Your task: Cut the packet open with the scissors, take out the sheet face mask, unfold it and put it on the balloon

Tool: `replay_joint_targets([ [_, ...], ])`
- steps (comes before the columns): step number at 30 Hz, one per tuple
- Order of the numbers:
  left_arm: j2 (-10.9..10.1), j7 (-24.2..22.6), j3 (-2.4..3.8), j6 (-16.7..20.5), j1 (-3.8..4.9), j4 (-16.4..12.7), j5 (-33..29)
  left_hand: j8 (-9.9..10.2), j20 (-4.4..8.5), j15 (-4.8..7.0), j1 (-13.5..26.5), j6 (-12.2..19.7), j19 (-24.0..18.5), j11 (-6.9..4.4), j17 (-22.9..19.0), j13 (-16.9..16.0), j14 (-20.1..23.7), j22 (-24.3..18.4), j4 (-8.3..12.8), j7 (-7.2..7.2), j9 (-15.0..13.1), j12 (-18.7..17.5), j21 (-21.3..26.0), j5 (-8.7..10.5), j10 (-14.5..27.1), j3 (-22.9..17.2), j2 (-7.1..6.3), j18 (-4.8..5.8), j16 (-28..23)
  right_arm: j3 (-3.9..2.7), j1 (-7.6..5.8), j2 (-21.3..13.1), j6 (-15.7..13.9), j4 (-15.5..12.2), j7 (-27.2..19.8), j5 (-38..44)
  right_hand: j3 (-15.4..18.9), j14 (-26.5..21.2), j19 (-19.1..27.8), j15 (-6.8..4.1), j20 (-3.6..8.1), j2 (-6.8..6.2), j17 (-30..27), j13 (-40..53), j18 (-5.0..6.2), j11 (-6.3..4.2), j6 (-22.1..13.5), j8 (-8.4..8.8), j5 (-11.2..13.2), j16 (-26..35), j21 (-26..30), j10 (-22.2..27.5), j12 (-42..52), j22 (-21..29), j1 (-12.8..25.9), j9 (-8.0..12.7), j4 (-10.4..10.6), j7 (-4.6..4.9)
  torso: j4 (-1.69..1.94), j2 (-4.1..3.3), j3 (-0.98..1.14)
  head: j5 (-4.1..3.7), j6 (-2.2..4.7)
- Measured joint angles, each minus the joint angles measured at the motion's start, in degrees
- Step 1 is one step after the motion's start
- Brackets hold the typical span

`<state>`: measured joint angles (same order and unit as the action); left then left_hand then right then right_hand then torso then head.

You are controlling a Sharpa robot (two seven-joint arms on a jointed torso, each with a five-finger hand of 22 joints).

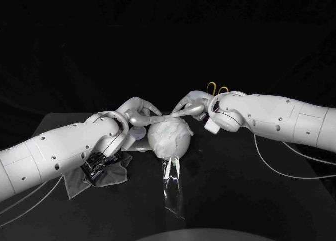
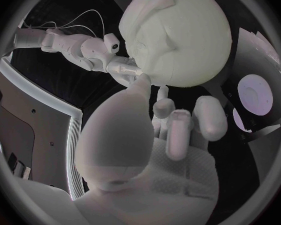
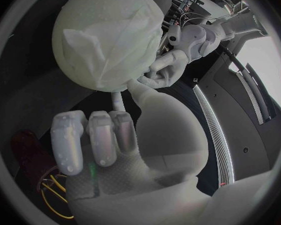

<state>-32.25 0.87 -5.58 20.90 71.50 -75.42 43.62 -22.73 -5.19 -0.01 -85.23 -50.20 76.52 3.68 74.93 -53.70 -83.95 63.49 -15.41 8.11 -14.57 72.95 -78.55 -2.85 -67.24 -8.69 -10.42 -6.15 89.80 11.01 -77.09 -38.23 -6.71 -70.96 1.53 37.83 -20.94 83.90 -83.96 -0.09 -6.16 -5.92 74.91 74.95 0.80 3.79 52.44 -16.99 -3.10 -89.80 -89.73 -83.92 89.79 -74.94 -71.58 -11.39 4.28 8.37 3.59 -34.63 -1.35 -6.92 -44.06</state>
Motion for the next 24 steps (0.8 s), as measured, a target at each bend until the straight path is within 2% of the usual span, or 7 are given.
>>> replay_joint_targets([
  [3,0.0,0.4,0.00,-0.1,0.01,-0.1,0.5,0.0,0.18,0.00,-0.6,-0.6,0.2,-0.24,0.0,-0.4,0.0,0.4,0.0,-0.04,0.0,0.3,-0.3,0.00,-0.4,0.0,0.16,0.01,0.0,0.00,0.04,0.0,0.2,0.1,0.0,0.0,0.0,0.0,0.0,0.00,0.00,0.91,0.0,0.0,0.00,0.00,1.4,-0.08,0.0,0.0,0.0,0.0,0.0,0.0,-0.9,-0.2,0.0,-0.14,-0.02,0.01,0.00,0.00,-0.05],
  [5,0.0,0.6,0.00,-0.1,0.01,-0.1,0.8,-0.3,0.04,0.00,-0.8,-0.9,0.3,-0.31,0.0,-0.5,0.0,0.6,0.0,-0.12,0.0,0.3,-0.3,0.00,-0.5,0.0,0.24,0.01,0.0,0.00,0.05,0.0,0.2,0.1,-0.1,0.0,-0.4,0.0,0.1,0.00,-0.08,1.64,0.0,0.0,0.00,0.00,2.6,-0.74,0.0,0.0,0.0,0.0,-0.1,0.0,-1.6,-0.5,-0.4,-0.47,-0.02,0.01,0.00,0.00,-0.07],
  [7,0.0,0.9,0.00,-0.1,0.01,-0.1,1.1,-0.3,-0.03,0.00,-1.3,-1.2,0.4,-0.50,0.0,-0.6,0.0,0.7,0.2,-0.41,0.0,0.3,-0.3,0.00,-0.7,-0.2,0.75,0.01,0.0,0.00,0.06,0.0,0.3,0.1,-0.1,0.0,-0.9,0.0,0.1,-0.02,-0.07,2.26,0.0,0.0,0.00,-0.44,3.8,-1.40,0.0,0.0,0.1,0.0,-0.1,0.0,-2.3,-0.7,-0.9,-0.91,-0.02,0.02,-0.01,-0.04,-0.07],
  [9,-0.1,1.1,0.00,-0.1,0.02,-0.2,1.2,-0.7,-0.03,0.00,-1.6,-1.7,0.4,-0.50,0.0,-0.7,0.0,0.8,0.3,-0.32,0.0,0.3,-0.6,0.00,-0.7,-0.3,1.00,0.02,0.0,0.00,0.07,0.0,0.3,0.0,-0.1,0.0,-1.2,0.0,0.0,-0.50,0.20,2.86,0.0,0.0,0.00,-1.14,5.3,-2.13,0.0,0.0,0.1,-0.1,-0.1,0.0,-2.9,-1.1,-1.2,-1.57,-0.02,0.02,-0.04,-0.08,-0.12],
  [15,-0.1,1.4,0.01,-0.2,0.03,-0.4,1.6,-1.7,0.17,0.44,-2.5,-3.7,0.6,-0.94,0.0,-1.3,0.0,1.1,0.6,-1.05,0.0,0.8,-0.6,0.00,-1.5,-0.6,1.44,0.02,0.0,-0.01,0.13,0.0,0.2,-0.2,-0.4,0.0,-1.9,0.1,0.0,-2.21,1.75,2.68,0.0,-0.1,0.00,-2.94,8.2,-4.44,0.0,0.1,0.1,-0.1,-0.2,0.0,-4.4,-2.3,-2.4,-3.69,-0.02,0.02,-0.04,-0.09,-0.21],
  [17,-0.1,1.5,0.01,-0.2,0.03,-0.5,1.7,-2.3,0.48,0.77,-3.2,-4.8,0.9,-1.38,0.0,-2.3,-0.1,1.2,0.8,-1.56,-0.1,1.3,-0.9,0.00,-2.4,-1.3,2.23,0.02,0.0,-0.01,0.15,0.0,0.0,-0.3,-0.5,0.0,-2.1,0.1,0.0,-2.61,2.02,2.84,0.0,0.0,0.00,-3.48,8.7,-5.23,0.0,0.2,0.1,0.0,0.0,0.0,-4.5,-2.7,-2.9,-4.24,-0.02,0.02,-0.04,-0.07,-0.23],
  [24,-0.1,1.4,0.03,-0.2,0.05,-0.8,1.8,-3.7,1.31,1.73,-5.5,-7.8,1.3,-2.50,0.0,-6.5,0.0,2.1,2.0,-2.99,-0.4,3.4,-1.3,0.00,-5.2,-3.7,3.88,0.03,0.0,0.00,0.22,0.0,-1.3,-0.7,-1.2,0.0,-2.8,0.2,0.1,-3.04,2.78,2.76,0.0,0.0,0.00,-3.80,8.9,-7.10,0.2,0.0,0.1,0.1,0.0,0.0,-4.9,-2.9,-3.6,-4.43,-0.01,0.01,-0.04,0.01,-0.34],
])
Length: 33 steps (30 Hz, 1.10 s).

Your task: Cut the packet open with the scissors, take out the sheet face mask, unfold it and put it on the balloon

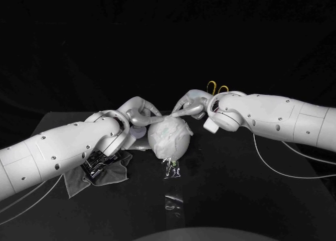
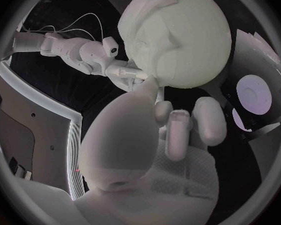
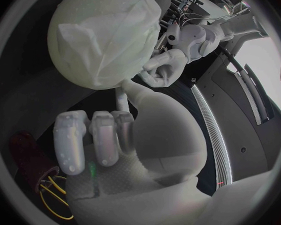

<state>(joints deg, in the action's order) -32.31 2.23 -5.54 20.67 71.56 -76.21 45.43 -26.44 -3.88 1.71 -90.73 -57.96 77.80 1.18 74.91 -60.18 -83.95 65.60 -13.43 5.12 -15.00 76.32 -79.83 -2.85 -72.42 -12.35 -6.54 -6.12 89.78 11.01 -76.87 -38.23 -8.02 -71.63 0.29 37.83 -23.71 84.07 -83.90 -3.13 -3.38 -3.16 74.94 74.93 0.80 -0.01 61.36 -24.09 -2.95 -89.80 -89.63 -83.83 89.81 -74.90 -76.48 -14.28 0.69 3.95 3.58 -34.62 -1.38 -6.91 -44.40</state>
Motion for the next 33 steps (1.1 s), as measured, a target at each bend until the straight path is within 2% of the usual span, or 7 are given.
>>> replay_joint_targets([
  [2,0.0,-0.2,0.00,0.0,0.01,0.0,0.0,-0.6,0.47,0.67,-1.1,-1.3,0.5,0.23,0.0,-2.6,-0.1,0.7,0.6,-0.56,0.0,1.2,-0.4,0.02,-1.0,-1.4,0.55,0.85,0.0,0.01,0.01,0.0,-0.4,-0.2,-0.2,0.0,-0.2,0.1,0.0,-0.07,0.00,0.01,0.0,0.0,0.00,-0.16,0.0,-0.12,0.1,0.0,0.0,-0.2,0.0,0.0,0.0,0.0,-0.2,-0.01,0.00,0.00,-0.01,0.02,-0.01],
  [8,0.0,-1.2,0.02,0.3,0.02,0.0,-0.4,-1.4,1.33,1.25,-1.5,-2.3,0.7,0.35,0.0,-5.8,-0.1,1.4,1.5,-0.59,0.0,2.2,-0.7,0.28,-2.8,-5.8,0.29,0.90,0.0,0.03,0.07,-0.1,-2.5,-0.8,-1.2,-0.3,-0.5,-0.1,-0.2,-0.27,0.22,0.08,0.0,0.0,0.00,-0.20,0.0,-0.77,0.2,0.0,0.0,-0.2,0.0,0.0,-0.1,0.0,-0.4,-0.02,0.00,-0.01,-0.01,0.03,-0.07],
  [11,0.1,-1.9,0.02,0.8,0.02,0.0,-0.9,-1.5,1.45,1.25,-0.6,-2.5,0.8,0.36,0.0,-6.4,-0.1,1.9,1.9,-0.80,-0.1,2.3,-0.9,0.44,-3.1,-8.4,-0.91,0.91,0.0,0.04,0.10,-0.2,-3.8,-1.1,-1.8,-0.7,-0.8,-0.1,-0.2,-0.27,0.23,0.15,0.0,0.0,0.00,-0.20,0.0,-0.78,0.2,0.0,-0.2,-0.2,0.0,0.0,-0.1,0.0,-0.4,-0.02,-0.01,-0.02,-0.01,0.09,-0.09],
  [15,0.0,-2.9,0.10,2.0,0.00,0.0,-2.0,-2.6,1.64,1.26,2.5,-2.6,1.0,0.15,0.0,-6.9,-0.1,2.4,3.4,-0.90,-0.2,2.4,-1.1,0.47,-3.9,-15.1,-3.94,0.91,-0.1,0.04,0.10,-0.3,-5.9,-1.4,-2.6,-1.3,-1.0,-0.1,-0.2,-0.26,0.23,0.15,0.0,0.0,0.00,-0.20,0.0,-0.79,0.3,0.0,-0.2,-0.2,0.0,0.0,-0.1,0.0,-0.4,-0.03,-0.05,-0.04,-0.01,0.16,-0.09],
  [18,0.0,-3.7,0.31,3.1,-0.04,0.1,-3.1,-2.8,1.64,1.26,3.7,-2.6,1.0,0.14,0.0,-7.0,-0.1,2.7,4.3,-0.91,-1.0,2.4,-1.2,0.46,-3.9,-17.2,-4.55,0.91,-0.2,0.04,0.11,-0.5,-7.1,-1.5,-3.2,-1.8,-1.1,-0.1,-0.2,-0.26,0.22,0.15,0.0,0.0,0.00,-0.19,0.0,-0.79,0.3,0.0,-0.2,-0.2,-0.1,0.0,-0.1,0.0,-0.4,-0.03,-0.05,-0.05,-0.01,0.16,-0.13],
  [26,-0.1,-5.4,1.04,5.6,-0.04,0.5,-5.8,-3.9,1.84,1.25,7.1,-2.4,1.2,0.03,0.0,-7.3,-0.1,2.9,6.6,-0.70,-1.1,2.4,-1.3,0.23,-4.4,-21.2,-5.23,0.92,-0.2,0.02,0.12,-0.8,-9.4,-2.3,-4.2,-2.6,-1.7,-0.1,0.0,-0.26,0.40,0.15,0.0,0.0,0.00,-0.19,-0.1,-1.07,0.5,0.2,-0.2,-0.2,-0.1,0.0,-0.1,0.0,-0.7,-0.12,-0.04,-0.09,0.00,0.26,-0.29],
  [33,-0.5,-5.9,1.60,6.7,-0.01,0.7,-7.1,-4.1,1.84,1.24,7.6,-2.2,1.2,-0.16,0.0,-7.4,-0.1,3.1,7.3,-0.91,-1.1,2.4,-1.3,0.23,-4.6,-22.2,-5.47,0.92,0.0,-0.04,0.12,-0.6,-11.8,-2.3,-5.1,-3.1,-2.2,-0.1,0.0,-0.25,0.40,0.14,0.0,0.0,0.00,-0.19,-0.3,-1.23,0.3,0.0,-0.1,-0.2,0.0,0.0,-0.1,0.0,-0.8,-0.33,0.01,-0.09,0.04,0.26,-0.34],
])
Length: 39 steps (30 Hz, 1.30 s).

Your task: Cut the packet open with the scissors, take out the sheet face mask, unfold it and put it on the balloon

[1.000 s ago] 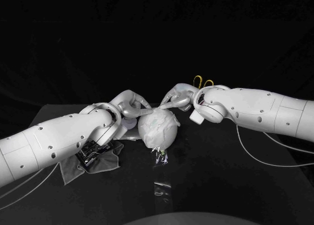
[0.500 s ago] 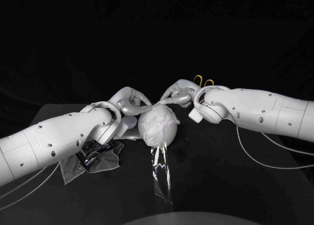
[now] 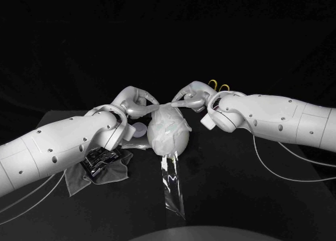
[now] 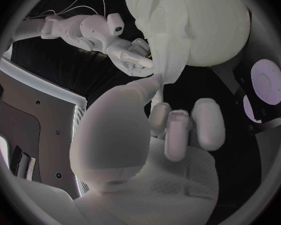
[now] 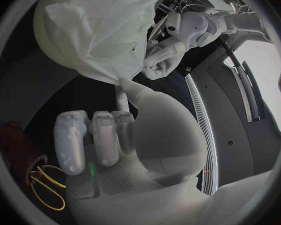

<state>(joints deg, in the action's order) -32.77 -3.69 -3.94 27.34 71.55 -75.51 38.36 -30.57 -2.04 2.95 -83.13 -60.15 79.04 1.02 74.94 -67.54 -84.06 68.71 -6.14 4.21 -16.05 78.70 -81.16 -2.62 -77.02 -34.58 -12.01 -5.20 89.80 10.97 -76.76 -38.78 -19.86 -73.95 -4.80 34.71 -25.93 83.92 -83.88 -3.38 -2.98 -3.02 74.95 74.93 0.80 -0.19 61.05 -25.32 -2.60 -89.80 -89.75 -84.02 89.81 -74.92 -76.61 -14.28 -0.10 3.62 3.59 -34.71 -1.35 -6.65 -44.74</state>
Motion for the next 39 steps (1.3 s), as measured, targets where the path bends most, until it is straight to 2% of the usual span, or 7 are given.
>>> replay_joint_targets([
  [15,0.7,1.2,0.20,-1.1,0.67,3.2,0.1,0.0,-0.01,-0.01,0.4,0.1,0.0,-0.52,0.0,0.0,0.0,0.1,0.5,-0.11,0.0,-0.2,0.0,0.00,-0.5,-0.5,0.07,0.00,0.0,-0.14,0.00,2.5,-3.6,2.8,0.0,0.2,-0.7,0.0,0.0,0.01,-0.01,-0.01,0.0,0.0,0.00,0.01,-0.4,-1.77,-0.1,0.0,0.1,0.0,0.0,0.0,0.0,0.0,-0.3,-0.03,0.00,-0.02,-0.02,0.10,-0.24],
  [26,1.7,2.4,0.21,-3.2,1.17,5.3,0.8,-0.3,-0.01,-0.02,1.2,0.4,0.0,-0.73,0.0,0.9,0.0,0.1,0.9,-0.02,-0.9,-0.9,0.0,0.00,-0.7,-0.9,-0.18,0.00,0.0,-0.21,-0.02,4.9,-2.1,5.2,3.2,3.4,-1.0,0.0,0.0,0.02,-0.02,0.24,0.0,0.0,0.00,0.01,-0.9,-2.56,0.0,0.2,0.1,0.0,-0.2,0.0,0.3,0.0,-0.7,0.12,0.04,-0.06,-0.05,0.19,-0.52],
  [28,1.7,2.7,0.21,-3.8,1.20,5.3,0.8,-0.3,-0.02,-0.03,1.8,1.2,0.0,-1.10,0.0,3.7,0.0,-0.1,1.1,0.29,-1.4,-2.7,0.0,0.00,0.3,-1.1,0.13,0.00,0.0,-0.22,-0.02,4.9,-1.9,5.2,3.8,4.0,-1.3,0.0,0.0,0.02,-0.02,0.24,0.0,0.0,0.00,0.02,-1.0,-2.56,0.0,0.2,0.1,0.0,-0.1,0.0,0.3,0.0,-0.8,0.14,0.05,-0.04,-0.07,0.20,-0.52],
  [32,1.3,3.4,0.17,-5.4,1.25,4.9,0.7,2.6,-0.92,-0.87,6.7,6.8,-4.1,0.56,0.0,19.4,0.0,-7.5,-1.4,1.81,-1.2,-13.2,3.3,-0.05,11.2,0.5,0.23,0.01,-0.5,-0.22,-0.02,4.8,-1.4,4.9,4.8,5.1,-1.4,0.0,0.0,0.02,0.01,0.24,0.0,0.0,0.00,0.02,-1.0,-2.56,0.0,0.0,0.1,0.0,0.0,0.0,0.3,0.0,-0.8,0.20,0.05,0.05,-0.07,0.27,-0.52],
  [34,0.9,3.8,0.14,-6.4,1.27,4.5,0.4,3.5,-1.86,-1.68,8.5,8.8,-9.7,1.34,0.0,27.9,0.0,-16.0,-2.4,2.64,-0.5,-20.3,8.0,-0.05,18.7,2.5,-0.48,-1.09,-2.9,-0.22,-0.02,4.6,-1.3,4.6,5.2,5.6,-1.4,0.0,-0.1,0.02,0.11,0.23,0.0,0.0,0.00,0.02,-1.1,-2.56,0.0,0.0,0.1,0.0,0.0,0.0,0.3,-0.2,-0.8,0.20,0.05,0.08,-0.05,0.31,-0.52],
  [37,0.2,4.3,0.09,-7.9,1.27,3.7,-0.2,3.7,-2.48,-2.31,9.0,9.6,-14.5,1.87,-0.4,31.0,2.1,-23.3,-3.1,3.01,-0.4,-24.0,12.4,-0.05,21.8,3.5,-1.01,-2.99,-5.4,-0.23,-0.03,4.2,-1.2,4.0,5.7,6.0,-1.4,0.0,-0.1,0.02,0.12,0.23,0.0,0.0,0.00,0.02,-1.2,-2.56,0.0,0.0,0.1,0.0,0.0,0.0,0.3,-0.3,-0.8,0.19,0.02,0.11,-0.04,0.37,-0.52],
  [39,-0.5,4.7,0.05,-8.8,1.27,3.0,-0.5,3.7,-2.83,-2.60,9.2,9.8,-19.0,2.19,-5.1,32.6,5.5,-29.8,-2.9,3.26,-0.4,-26.4,16.6,-0.05,23.5,4.4,-1.21,-4.37,-7.8,-0.23,-0.03,4.0,-1.2,3.6,5.9,6.3,-1.4,0.0,-0.1,0.02,0.12,0.23,0.0,0.0,0.01,0.02,-1.2,-2.56,0.1,0.0,0.1,0.0,0.0,0.0,0.3,-0.3,-0.8,0.20,-0.01,0.11,-0.04,0.41,-0.48],
])
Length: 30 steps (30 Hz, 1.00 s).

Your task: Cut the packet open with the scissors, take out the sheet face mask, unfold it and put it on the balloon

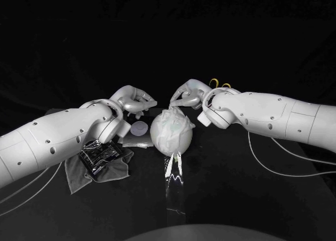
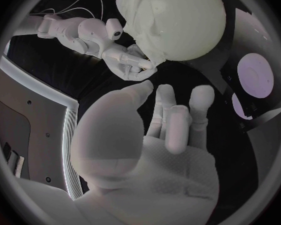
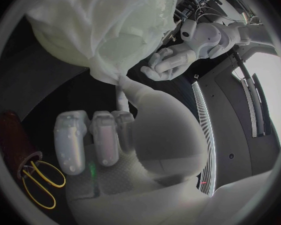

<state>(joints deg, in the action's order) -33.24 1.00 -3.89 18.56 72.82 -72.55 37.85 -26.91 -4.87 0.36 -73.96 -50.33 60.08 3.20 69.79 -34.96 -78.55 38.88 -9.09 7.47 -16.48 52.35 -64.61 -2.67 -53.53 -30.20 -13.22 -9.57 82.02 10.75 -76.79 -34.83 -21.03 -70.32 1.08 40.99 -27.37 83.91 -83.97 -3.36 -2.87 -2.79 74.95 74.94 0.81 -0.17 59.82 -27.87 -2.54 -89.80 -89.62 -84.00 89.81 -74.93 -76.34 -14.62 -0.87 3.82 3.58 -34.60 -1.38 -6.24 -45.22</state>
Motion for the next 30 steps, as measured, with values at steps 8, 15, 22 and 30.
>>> replay_joint_targets([
  [8,-2.0,1.2,-0.38,-3.2,-0.28,-2.8,-0.7,0.0,-0.45,-0.26,-1.0,0.5,-1.5,0.32,-1.8,2.5,1.3,-2.8,0.8,0.11,0.1,-2.3,2.8,0.00,-0.3,2.2,-1.44,-0.28,-0.8,-0.06,0.00,-0.8,-0.3,-0.8,0.4,0.6,0.0,0.0,0.0,0.00,0.00,-0.16,0.0,0.0,0.00,0.08,-0.1,-0.20,0.0,0.0,-0.2,0.1,0.0,0.0,0.1,0.0,0.0,0.08,0.02,-0.02,0.05,0.12,0.06],
  [15,-2.1,1.5,-0.58,-4.1,-0.72,-3.5,-0.8,0.0,-0.68,-0.47,-0.3,0.8,1.4,0.41,1.5,2.9,-0.6,0.8,-0.3,0.41,0.4,-1.7,1.0,0.00,-3.0,4.9,-2.09,-0.26,0.8,-0.13,0.00,-1.2,-0.7,-1.1,0.5,0.7,0.0,0.1,0.0,-0.05,0.00,-0.17,0.0,0.0,0.00,0.09,-0.3,-0.24,0.1,0.1,-0.2,0.1,-0.1,0.0,0.1,-0.8,0.0,0.08,-0.01,-0.05,0.02,0.29,0.15],
  [22,-1.6,1.5,-0.60,-3.9,-0.80,-3.5,-0.6,-0.3,-0.36,-0.05,-0.1,0.5,5.4,-0.02,4.9,2.1,-3.5,6.1,-0.9,0.08,0.7,0.6,-2.3,0.00,-4.6,6.6,-1.87,-0.16,3.0,-0.16,0.00,-1.4,-0.7,-1.6,0.5,0.7,0.0,0.1,0.0,-0.13,-0.01,-0.31,0.0,0.0,0.00,0.09,-0.4,-0.24,0.1,0.1,-0.2,0.1,-0.2,0.0,0.3,-0.9,0.0,0.14,-0.04,-0.09,0.00,0.37,0.16],
  [30,-0.8,1.7,-0.60,-2.9,-0.82,-3.1,0.3,-0.3,0.04,0.03,-0.9,0.5,8.2,-0.12,5.2,1.2,-5.2,10.9,-1.3,0.08,1.3,2.2,-5.2,0.00,-4.9,7.8,-1.02,0.77,4.5,-0.18,0.00,-1.7,-0.8,-2.0,0.5,0.7,-0.2,0.1,0.1,-0.13,0.06,-0.39,0.0,0.0,0.00,0.09,-0.5,-0.15,-0.1,0.0,-0.1,0.1,0.0,0.0,0.4,-1.7,-0.2,0.06,-0.08,-0.08,0.03,0.37,0.08],
])
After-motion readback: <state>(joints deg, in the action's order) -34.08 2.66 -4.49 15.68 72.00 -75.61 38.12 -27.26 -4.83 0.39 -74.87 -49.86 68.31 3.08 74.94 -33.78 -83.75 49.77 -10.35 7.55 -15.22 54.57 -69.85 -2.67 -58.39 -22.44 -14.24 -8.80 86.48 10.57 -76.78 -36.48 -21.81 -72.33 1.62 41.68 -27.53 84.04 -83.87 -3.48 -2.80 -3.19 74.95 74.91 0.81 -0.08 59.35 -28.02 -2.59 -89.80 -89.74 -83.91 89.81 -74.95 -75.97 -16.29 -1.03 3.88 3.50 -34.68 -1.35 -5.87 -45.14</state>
